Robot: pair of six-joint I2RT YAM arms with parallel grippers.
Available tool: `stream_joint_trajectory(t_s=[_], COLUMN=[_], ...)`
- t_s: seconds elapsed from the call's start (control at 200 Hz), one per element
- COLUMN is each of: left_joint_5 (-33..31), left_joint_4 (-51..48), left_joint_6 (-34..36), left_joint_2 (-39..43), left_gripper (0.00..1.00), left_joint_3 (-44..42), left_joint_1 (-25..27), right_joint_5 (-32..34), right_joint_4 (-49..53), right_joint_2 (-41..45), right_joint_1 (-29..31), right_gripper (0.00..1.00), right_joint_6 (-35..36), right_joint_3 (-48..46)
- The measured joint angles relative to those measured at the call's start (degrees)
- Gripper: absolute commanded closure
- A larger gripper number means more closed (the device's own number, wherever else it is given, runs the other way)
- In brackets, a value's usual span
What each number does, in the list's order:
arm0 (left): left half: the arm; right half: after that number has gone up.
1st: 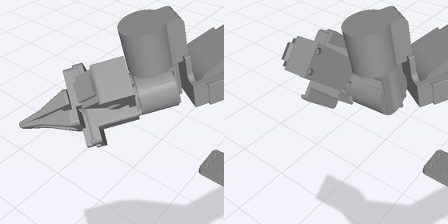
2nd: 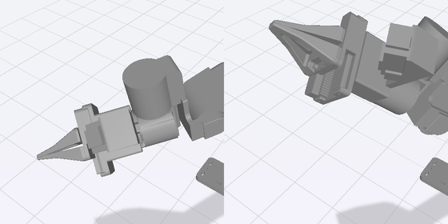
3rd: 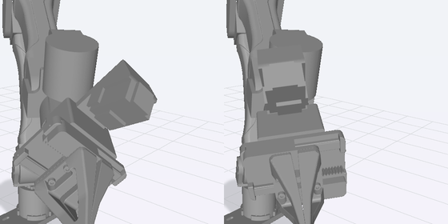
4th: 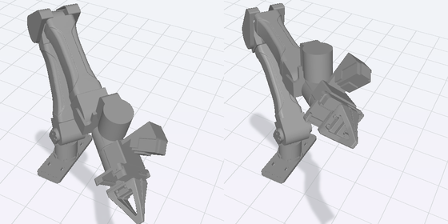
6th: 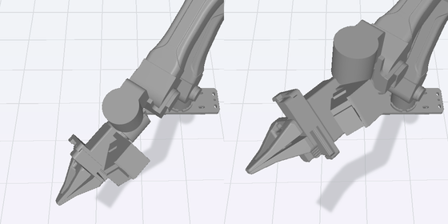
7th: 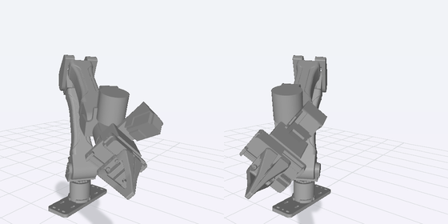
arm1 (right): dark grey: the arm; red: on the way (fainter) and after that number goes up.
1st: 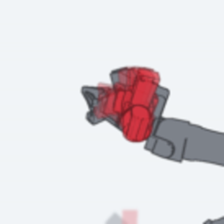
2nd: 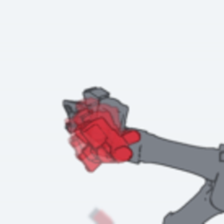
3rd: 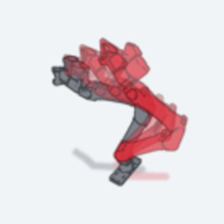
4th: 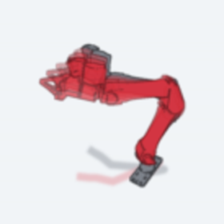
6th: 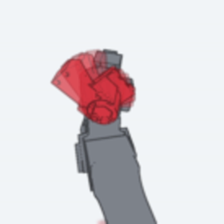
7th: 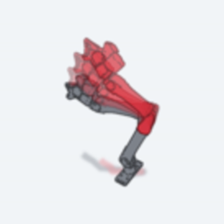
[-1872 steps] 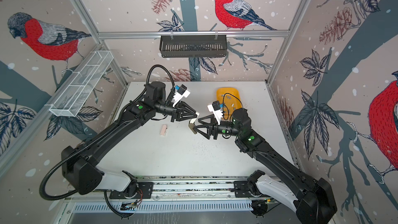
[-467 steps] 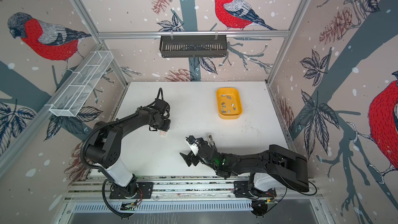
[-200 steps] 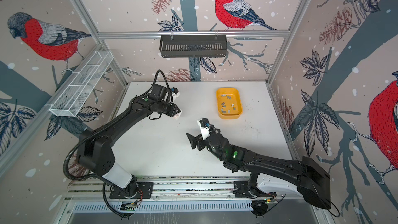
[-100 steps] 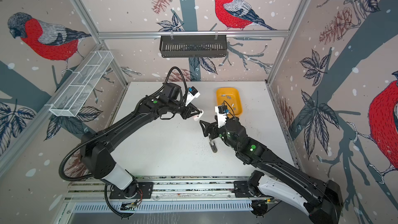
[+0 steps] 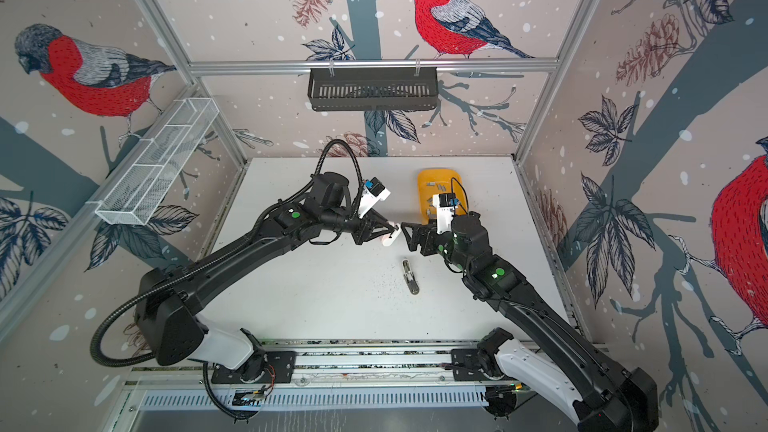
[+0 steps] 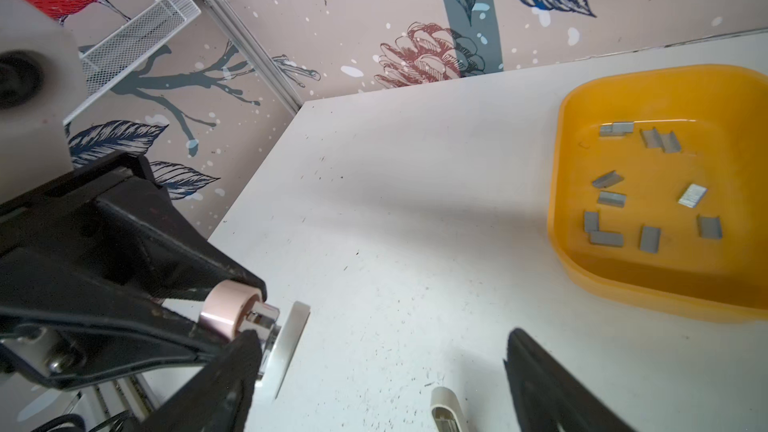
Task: Load the staples into the stapler
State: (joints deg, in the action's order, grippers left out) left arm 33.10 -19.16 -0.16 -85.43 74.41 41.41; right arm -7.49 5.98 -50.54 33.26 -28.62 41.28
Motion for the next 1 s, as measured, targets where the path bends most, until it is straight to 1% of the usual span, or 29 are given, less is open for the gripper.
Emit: stream_joint_trajectory(t_s=[0.205, 0.425, 0.63, 0.815, 1.001], left_joint_5=[-1.62, -1.68, -1.7, -2.27, -1.38], left_joint_4=[-0.02, -0.04, -0.46, -0.87, -0.39], left_joint_6=[0.17, 0.2, 0.26, 0.59, 0.59], left_joint_2=[0.0, -0.46, -0.63, 0.13, 1.33], left_gripper=[0.82, 0.81, 0.81, 0.81, 0.82], left_joint_3=[-0.04, -0.04, -0.07, -0.57, -0.94], left_joint_1=[0.74, 0.87, 1.01, 1.01, 1.07], right_joint_5=[-2.95, -3.98, -2.1, -1.84, -0.44], right_joint_4=[-0.46, -1.81, -2.16, -3.48, -1.92], right_joint_2=[-1.95, -2.86, -4.63, -5.79, -6.27], right_joint_1=[-1.05, -1.09, -1.18, -1.16, -1.18], right_gripper=[0.08, 0.08, 0.08, 0.08, 0.09], right_joint_6=[-0.37, -1.2, -1.77, -2.64, -2.62], right_joint_3=[0.07, -0.44, -0.46, -0.79, -2.05])
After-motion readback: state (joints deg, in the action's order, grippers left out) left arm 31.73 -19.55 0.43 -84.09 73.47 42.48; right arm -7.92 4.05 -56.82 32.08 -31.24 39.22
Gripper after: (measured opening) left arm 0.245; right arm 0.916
